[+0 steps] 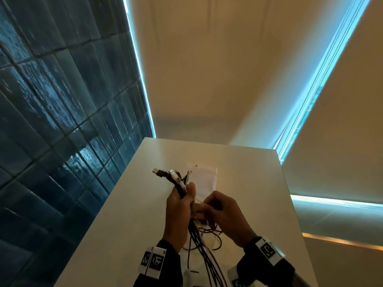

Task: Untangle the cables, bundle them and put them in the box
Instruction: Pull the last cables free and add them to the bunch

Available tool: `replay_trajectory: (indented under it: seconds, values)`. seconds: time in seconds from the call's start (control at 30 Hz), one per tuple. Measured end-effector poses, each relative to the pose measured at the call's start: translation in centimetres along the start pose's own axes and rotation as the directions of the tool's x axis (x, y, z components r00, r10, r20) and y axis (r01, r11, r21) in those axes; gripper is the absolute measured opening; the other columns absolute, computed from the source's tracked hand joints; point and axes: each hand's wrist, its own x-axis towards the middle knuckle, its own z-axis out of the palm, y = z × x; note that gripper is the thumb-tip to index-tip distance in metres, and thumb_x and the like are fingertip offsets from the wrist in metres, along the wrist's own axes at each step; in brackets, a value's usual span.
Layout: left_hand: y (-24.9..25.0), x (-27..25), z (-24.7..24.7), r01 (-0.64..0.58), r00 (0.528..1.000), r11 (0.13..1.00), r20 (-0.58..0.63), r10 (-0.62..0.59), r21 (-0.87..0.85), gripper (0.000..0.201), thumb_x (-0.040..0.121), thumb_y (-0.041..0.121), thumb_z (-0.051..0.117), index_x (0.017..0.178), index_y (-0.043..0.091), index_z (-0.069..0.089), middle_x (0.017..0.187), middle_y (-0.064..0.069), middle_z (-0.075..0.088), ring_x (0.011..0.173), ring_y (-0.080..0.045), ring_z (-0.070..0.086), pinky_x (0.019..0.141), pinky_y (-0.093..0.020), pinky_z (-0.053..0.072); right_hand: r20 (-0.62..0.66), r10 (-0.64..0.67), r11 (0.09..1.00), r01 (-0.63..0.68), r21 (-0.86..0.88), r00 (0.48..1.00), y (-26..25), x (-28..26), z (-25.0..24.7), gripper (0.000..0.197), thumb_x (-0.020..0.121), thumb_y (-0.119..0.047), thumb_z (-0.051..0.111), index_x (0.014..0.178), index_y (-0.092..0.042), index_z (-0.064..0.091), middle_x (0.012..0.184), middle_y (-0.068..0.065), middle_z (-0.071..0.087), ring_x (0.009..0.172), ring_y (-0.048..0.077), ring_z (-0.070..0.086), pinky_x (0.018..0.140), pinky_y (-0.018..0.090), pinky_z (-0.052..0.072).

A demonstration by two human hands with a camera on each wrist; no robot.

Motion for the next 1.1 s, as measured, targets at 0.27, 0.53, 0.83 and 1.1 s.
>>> replay_trajectory:
  seconds: [0.27, 0.53, 0.83, 1.1]
  values:
    - [-0.1, 0.3, 0.4, 0.020, 0.998, 1.000, 0.062, -0.020, 0.004, 0.034, 0.100, 0.037, 0.041, 0.081, 0.009, 0.045, 0.058, 0.000, 0.031, 0.052, -0.014, 0.027, 0.049, -0.028, 0.027, 0.060, -0.066, 0.997, 0.064, 0.036, 0.996, 1.3, -0.2, -0.5, 0.026, 0.097, -0.009, 0.052, 0.079, 0.006, 0.062, 0.058, 0.002, 0.055, 0.049, 0.005, 0.043, 0.049, 0.017, 0.035]
    - [0.9, 0.4, 0.0, 0.124, 0.992, 0.916, 0.065, -0.107, -0.381, 0.035, 0.101, 0.036, 0.041, 0.073, 0.015, 0.042, 0.058, 0.000, 0.033, 0.050, -0.014, 0.034, 0.057, -0.033, 0.040, 0.223, 0.016, 1.000, -0.012, -0.018, 0.975, 4.5, -0.1, -2.6, 0.031, 0.095, -0.016, 0.055, 0.081, 0.009, 0.067, 0.058, 0.002, 0.054, 0.052, 0.009, 0.046, 0.054, 0.017, 0.038]
    - [2.3, -1.4, -0.6, 0.024, 0.999, 0.935, 0.046, -0.009, -0.353, 0.035, 0.100, 0.031, 0.041, 0.068, 0.017, 0.039, 0.057, 0.002, 0.021, 0.048, -0.012, 0.017, 0.050, -0.032, 0.014, 0.170, 0.135, 0.980, -0.106, -0.169, 0.976, 9.0, -0.3, -4.2, 0.029, 0.093, -0.019, 0.060, 0.078, 0.002, 0.073, 0.071, -0.003, 0.064, 0.068, 0.002, 0.055, 0.069, 0.015, 0.042]
    - [3.4, -1.5, -2.5, 0.080, 0.997, 0.913, 0.023, -0.077, -0.401, 0.031, 0.102, 0.023, 0.037, 0.073, 0.015, 0.041, 0.053, 0.005, 0.023, 0.041, -0.008, 0.019, 0.042, -0.025, 0.016, 0.002, 0.329, 0.902, -0.314, -0.295, 0.944, 9.1, 0.3, -5.8, 0.035, 0.097, -0.025, 0.054, 0.070, -0.010, 0.070, 0.045, -0.009, 0.044, 0.046, 0.008, 0.036, 0.046, 0.019, 0.031]
